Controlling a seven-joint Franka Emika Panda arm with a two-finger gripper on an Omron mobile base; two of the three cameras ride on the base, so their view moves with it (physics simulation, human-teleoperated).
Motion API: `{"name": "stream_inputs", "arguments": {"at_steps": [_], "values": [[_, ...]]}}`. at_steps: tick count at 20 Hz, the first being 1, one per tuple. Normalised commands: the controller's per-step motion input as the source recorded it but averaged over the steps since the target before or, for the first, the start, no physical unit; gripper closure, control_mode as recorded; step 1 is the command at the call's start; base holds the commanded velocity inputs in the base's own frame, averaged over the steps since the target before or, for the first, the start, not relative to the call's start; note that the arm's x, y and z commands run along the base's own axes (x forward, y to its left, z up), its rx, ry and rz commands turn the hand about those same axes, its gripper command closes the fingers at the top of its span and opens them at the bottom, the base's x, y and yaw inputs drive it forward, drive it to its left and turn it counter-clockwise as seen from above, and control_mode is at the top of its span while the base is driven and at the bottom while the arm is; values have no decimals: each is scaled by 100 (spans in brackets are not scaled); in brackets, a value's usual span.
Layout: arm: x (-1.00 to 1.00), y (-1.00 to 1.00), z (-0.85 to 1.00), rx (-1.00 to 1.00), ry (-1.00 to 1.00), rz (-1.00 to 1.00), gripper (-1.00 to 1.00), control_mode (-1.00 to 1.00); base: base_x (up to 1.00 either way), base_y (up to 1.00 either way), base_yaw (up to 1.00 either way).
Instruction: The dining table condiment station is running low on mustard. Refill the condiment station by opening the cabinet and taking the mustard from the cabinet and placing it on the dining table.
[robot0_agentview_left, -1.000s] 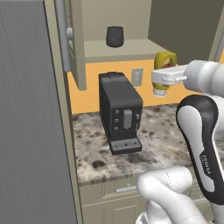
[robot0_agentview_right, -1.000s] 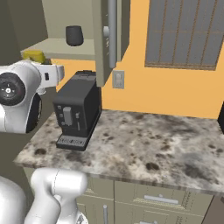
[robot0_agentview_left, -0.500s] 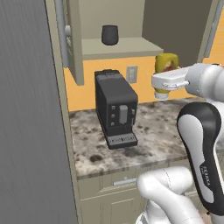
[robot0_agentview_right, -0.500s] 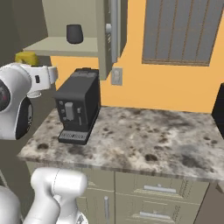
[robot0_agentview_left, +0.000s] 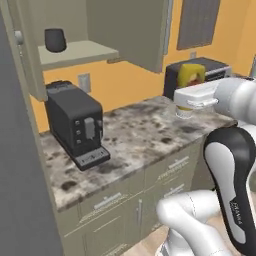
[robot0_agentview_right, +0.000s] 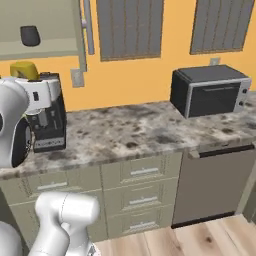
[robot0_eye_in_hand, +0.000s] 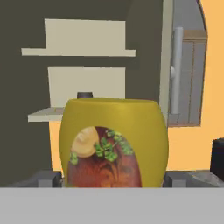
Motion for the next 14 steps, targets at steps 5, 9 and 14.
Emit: {"name": "stream_inputs", "arguments": {"at_steps": [5,9,14], "values": [[0,0,0,0,0,0,100,100,-19,10,-93],[0,0,0,0,0,0,100,100,-17,5,-96],[0,0,0,0,0,0,100,100,-7,3,-96]]}}
